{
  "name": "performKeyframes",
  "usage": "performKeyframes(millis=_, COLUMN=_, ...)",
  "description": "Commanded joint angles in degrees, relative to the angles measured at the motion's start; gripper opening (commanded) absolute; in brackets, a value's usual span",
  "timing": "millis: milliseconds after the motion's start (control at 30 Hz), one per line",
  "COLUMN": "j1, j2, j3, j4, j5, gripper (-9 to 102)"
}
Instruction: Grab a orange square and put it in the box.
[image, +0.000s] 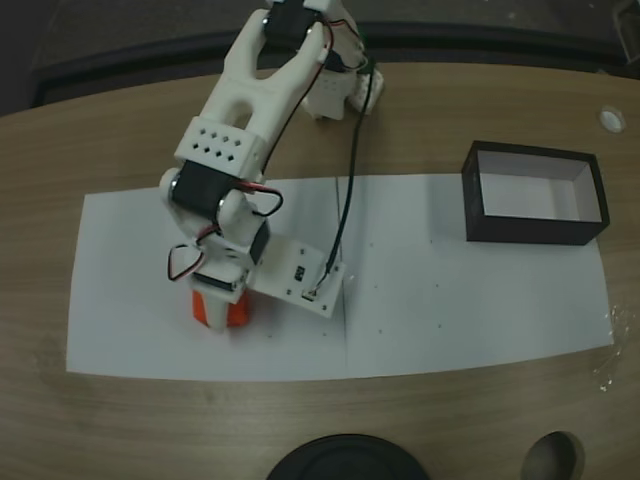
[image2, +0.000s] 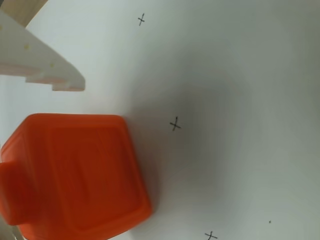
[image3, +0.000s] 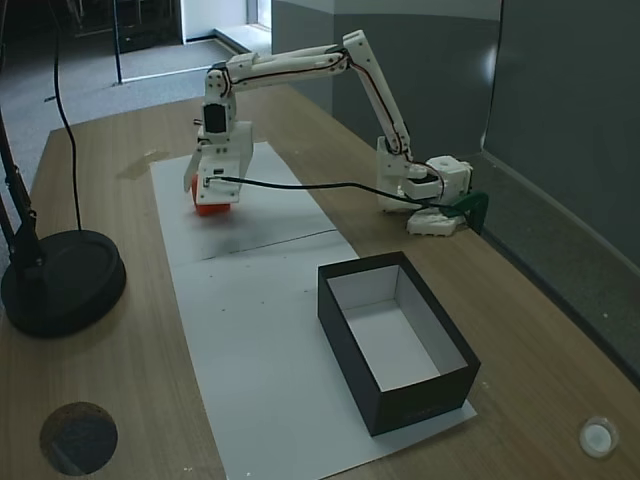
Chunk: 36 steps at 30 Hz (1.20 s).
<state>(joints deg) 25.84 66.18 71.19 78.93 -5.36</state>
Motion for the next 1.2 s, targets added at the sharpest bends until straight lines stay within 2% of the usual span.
performKeyframes(millis=0, j1=0.7, j2=0.53, j3=-3.78, j4=-0.7, j5=-1.85, gripper=34)
performKeyframes(millis=133, j1=1.76, j2=-0.79, j3=-3.78, j4=-0.7, j5=-3.6, gripper=30)
performKeyframes(millis=333, j1=3.25, j2=-0.88, j3=-3.78, j4=-1.58, j5=-3.78, gripper=7)
performKeyframes(millis=467, j1=2.37, j2=0.88, j3=-4.39, j4=-0.44, j5=-3.6, gripper=6)
performKeyframes(millis=533, j1=-0.35, j2=3.78, j3=-6.33, j4=3.43, j5=-3.43, gripper=6)
performKeyframes(millis=733, j1=-19.86, j2=20.48, j3=-15.56, j4=20.57, j5=-3.25, gripper=5)
performKeyframes(millis=933, j1=-46.85, j2=45.44, j3=-12.92, j4=20.04, j5=-5.27, gripper=6)
performKeyframes(millis=1167, j1=-71.37, j2=52.91, j3=-4.13, j4=20.13, j5=-3.43, gripper=6)
